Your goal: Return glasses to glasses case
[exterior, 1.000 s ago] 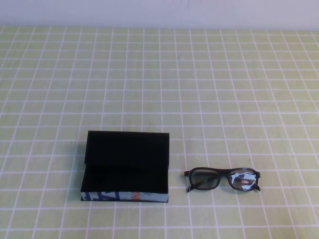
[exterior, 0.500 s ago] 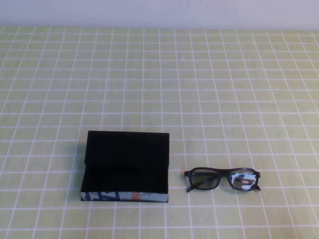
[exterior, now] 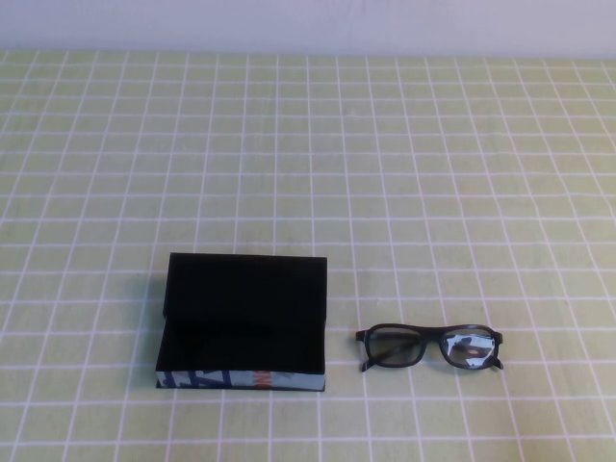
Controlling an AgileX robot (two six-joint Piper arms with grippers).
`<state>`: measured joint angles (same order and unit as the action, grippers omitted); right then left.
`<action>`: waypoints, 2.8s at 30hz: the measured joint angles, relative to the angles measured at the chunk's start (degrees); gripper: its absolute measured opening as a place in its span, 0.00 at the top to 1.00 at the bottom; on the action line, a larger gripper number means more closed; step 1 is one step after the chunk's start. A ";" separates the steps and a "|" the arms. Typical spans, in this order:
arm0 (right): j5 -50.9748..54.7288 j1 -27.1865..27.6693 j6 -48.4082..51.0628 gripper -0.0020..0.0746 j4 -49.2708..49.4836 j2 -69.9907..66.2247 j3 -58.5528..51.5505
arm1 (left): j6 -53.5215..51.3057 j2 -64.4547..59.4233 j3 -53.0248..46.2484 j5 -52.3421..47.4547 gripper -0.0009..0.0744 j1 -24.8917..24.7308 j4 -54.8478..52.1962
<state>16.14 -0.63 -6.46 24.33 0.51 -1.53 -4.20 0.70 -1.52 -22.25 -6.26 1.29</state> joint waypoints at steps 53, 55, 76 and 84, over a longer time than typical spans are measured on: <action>39.66 -22.19 55.46 0.99 1.65 -79.33 56.93 | 0.00 0.00 0.00 0.00 0.99 0.00 0.00; 41.03 -24.48 58.29 0.99 1.31 -83.17 60.94 | 0.00 0.00 0.00 0.00 0.99 0.00 0.00; 47.22 -26.81 71.70 0.43 -17.70 -104.57 79.36 | 0.00 0.00 0.00 0.00 0.99 0.00 0.00; 45.78 -26.81 72.21 0.40 -18.33 -107.38 79.36 | 0.00 0.00 0.00 0.00 0.99 0.00 0.00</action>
<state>61.93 -27.44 65.75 6.00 -106.87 77.83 -4.20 0.70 -1.52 -22.25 -6.26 1.29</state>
